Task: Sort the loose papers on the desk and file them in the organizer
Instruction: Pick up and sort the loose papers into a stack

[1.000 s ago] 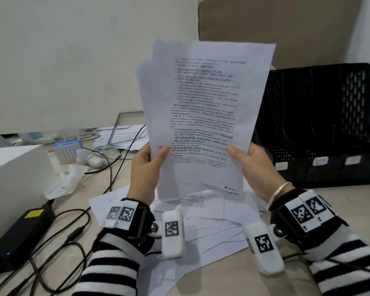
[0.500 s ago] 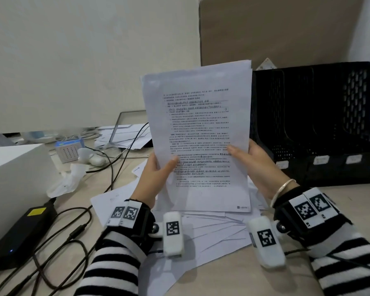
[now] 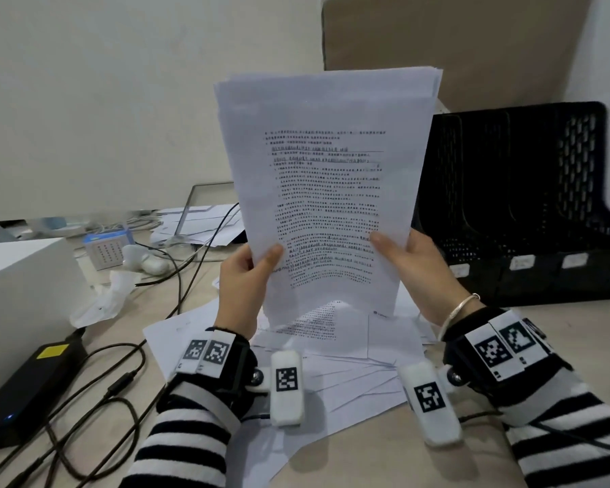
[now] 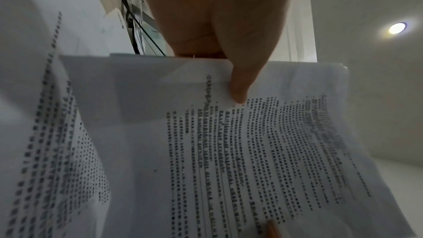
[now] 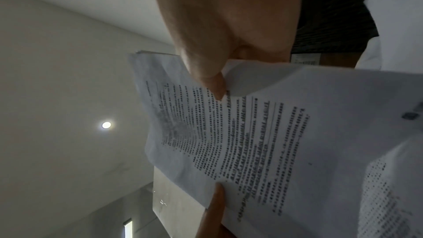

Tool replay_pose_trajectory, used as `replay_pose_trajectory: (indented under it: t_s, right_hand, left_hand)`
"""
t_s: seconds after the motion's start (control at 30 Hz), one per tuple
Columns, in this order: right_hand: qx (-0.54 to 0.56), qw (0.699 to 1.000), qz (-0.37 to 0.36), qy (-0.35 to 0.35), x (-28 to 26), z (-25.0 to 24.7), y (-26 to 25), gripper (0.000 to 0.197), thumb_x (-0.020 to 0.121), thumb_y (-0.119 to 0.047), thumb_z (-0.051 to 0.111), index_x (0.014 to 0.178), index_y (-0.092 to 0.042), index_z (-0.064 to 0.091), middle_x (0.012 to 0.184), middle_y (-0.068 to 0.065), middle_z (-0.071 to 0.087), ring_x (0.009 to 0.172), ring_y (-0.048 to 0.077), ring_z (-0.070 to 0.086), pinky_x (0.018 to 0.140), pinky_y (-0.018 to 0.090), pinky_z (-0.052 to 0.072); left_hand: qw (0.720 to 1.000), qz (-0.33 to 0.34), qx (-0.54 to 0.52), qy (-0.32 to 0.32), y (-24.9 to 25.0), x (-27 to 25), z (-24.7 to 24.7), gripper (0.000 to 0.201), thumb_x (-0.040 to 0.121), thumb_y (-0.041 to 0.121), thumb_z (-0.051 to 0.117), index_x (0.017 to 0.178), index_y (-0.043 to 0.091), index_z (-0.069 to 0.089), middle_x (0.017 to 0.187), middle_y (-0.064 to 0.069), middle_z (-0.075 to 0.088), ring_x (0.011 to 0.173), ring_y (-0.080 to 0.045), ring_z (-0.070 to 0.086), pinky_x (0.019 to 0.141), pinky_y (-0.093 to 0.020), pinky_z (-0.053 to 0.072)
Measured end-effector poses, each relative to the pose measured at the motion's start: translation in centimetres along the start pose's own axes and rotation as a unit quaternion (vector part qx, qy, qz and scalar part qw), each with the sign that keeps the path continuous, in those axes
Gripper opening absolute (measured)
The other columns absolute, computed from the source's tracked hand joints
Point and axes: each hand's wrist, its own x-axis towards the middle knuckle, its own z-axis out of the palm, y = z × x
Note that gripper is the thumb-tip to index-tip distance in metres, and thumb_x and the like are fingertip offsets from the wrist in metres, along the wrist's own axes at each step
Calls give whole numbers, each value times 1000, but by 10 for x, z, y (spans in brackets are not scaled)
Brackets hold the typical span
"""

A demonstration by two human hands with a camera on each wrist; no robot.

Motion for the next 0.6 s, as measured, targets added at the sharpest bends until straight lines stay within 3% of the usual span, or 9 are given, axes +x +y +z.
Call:
replay_pose_trajectory:
  t_s: [0.1, 0.2, 0.3, 0.43, 0.5, 0.6]
  right_hand:
    - [-16, 999, 26, -28, 1, 0, 6, 29, 95, -25, 57, 120, -15, 64, 110, -1, 72, 102, 16, 68, 94, 40, 53]
    - [1, 996, 66, -62, 3, -1, 13, 28, 96, -22, 55, 121, -13, 63, 115, 1, 70, 105, 18, 67, 96, 40, 51]
    - [11, 990, 99, -97, 3, -4, 17, 23, 96, -20, 55, 116, -17, 64, 112, -1, 71, 104, 15, 68, 92, 32, 53]
    - [8, 988, 113, -104, 2, -5, 22, 15, 95, -16, 55, 105, -22, 65, 105, -5, 72, 94, 8, 70, 76, 17, 56]
    - [-1, 991, 108, -78, 2, -3, 22, 15, 96, -17, 55, 106, -20, 65, 105, -4, 71, 94, 10, 69, 77, 21, 56]
    - [-8, 995, 90, -38, 4, -2, 21, 26, 96, -16, 54, 120, -10, 62, 111, 3, 70, 100, 18, 67, 86, 31, 54]
  left_hand:
    - [1000, -22, 0, -3, -5, 0, -1, 21, 89, 14, 66, 106, 1, 69, 103, -11, 74, 93, -25, 69, 80, -36, 58]
    - [998, -60, 10, -27, -13, 1, -4, 27, 88, 18, 68, 113, 7, 67, 105, -2, 74, 94, -17, 70, 75, -28, 55]
    - [993, -102, 16, -54, -18, -2, -5, 25, 87, 19, 69, 112, 15, 66, 106, 1, 74, 93, -14, 71, 73, -25, 55]
    - [989, -140, 5, -49, -19, -1, -5, 18, 86, 16, 70, 104, 15, 67, 106, -4, 74, 98, -23, 69, 81, -34, 56]
    - [988, -145, 7, -43, -18, 0, -4, 20, 85, 16, 71, 104, 13, 68, 105, -5, 74, 100, -24, 69, 87, -38, 55]
    - [988, -147, 1, -49, -13, -2, -5, 24, 83, 15, 72, 107, 10, 68, 103, -6, 75, 97, -24, 71, 83, -36, 56]
